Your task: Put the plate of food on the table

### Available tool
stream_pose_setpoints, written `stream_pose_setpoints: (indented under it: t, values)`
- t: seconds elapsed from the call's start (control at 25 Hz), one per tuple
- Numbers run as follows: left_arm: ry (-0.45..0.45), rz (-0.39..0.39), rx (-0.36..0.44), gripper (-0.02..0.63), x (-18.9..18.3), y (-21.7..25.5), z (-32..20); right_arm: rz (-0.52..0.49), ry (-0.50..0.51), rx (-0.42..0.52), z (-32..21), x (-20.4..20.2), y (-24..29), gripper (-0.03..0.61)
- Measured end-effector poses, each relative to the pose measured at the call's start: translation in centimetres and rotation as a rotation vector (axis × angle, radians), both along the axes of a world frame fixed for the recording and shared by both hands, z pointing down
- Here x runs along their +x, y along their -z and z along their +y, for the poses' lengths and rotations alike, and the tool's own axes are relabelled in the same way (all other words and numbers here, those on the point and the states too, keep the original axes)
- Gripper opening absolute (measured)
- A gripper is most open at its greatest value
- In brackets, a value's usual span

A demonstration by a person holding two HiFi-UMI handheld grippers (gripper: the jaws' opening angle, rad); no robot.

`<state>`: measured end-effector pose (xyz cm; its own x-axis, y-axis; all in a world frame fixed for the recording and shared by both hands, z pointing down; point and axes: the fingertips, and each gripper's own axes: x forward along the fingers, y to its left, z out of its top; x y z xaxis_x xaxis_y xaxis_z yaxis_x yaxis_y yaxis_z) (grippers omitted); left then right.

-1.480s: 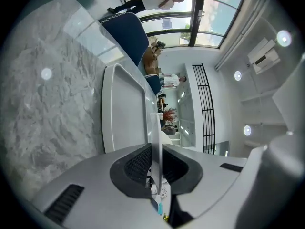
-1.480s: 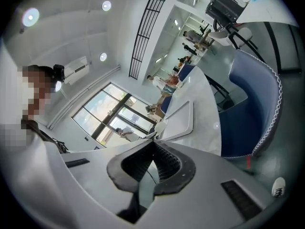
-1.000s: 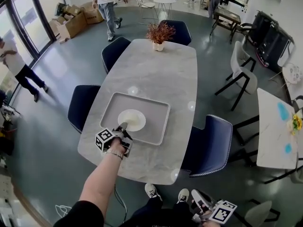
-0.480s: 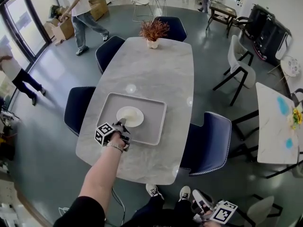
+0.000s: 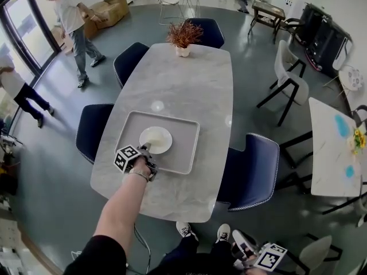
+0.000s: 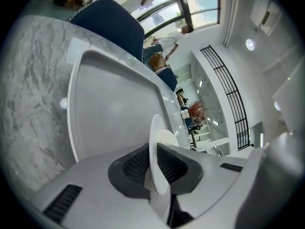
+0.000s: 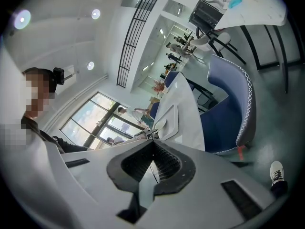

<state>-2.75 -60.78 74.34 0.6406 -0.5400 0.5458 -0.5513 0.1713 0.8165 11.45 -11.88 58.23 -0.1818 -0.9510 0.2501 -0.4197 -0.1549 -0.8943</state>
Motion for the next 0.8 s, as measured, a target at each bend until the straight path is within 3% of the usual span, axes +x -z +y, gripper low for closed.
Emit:
stream_pose_setpoints:
  t: [0.32, 0.64, 0.8]
  values:
    - [-0.089, -0.146, 0.024, 0.045, 0.1, 0.1, 0.3, -0.037, 0.015, 0.004, 0.3, -0.9, 0.1, 0.011]
    - [-0.299, -0.362, 0.071, 0.143, 0.0, 0.2, 0.6, -0.037, 0.001, 0.025, 0.4, -0.9, 0.5, 0.011]
    - [-0.325, -0.417, 0.075, 0.181, -0.8, 0.1, 1.0, -0.026, -0.006, 0.030, 0.5, -0.6, 0.4, 0.011]
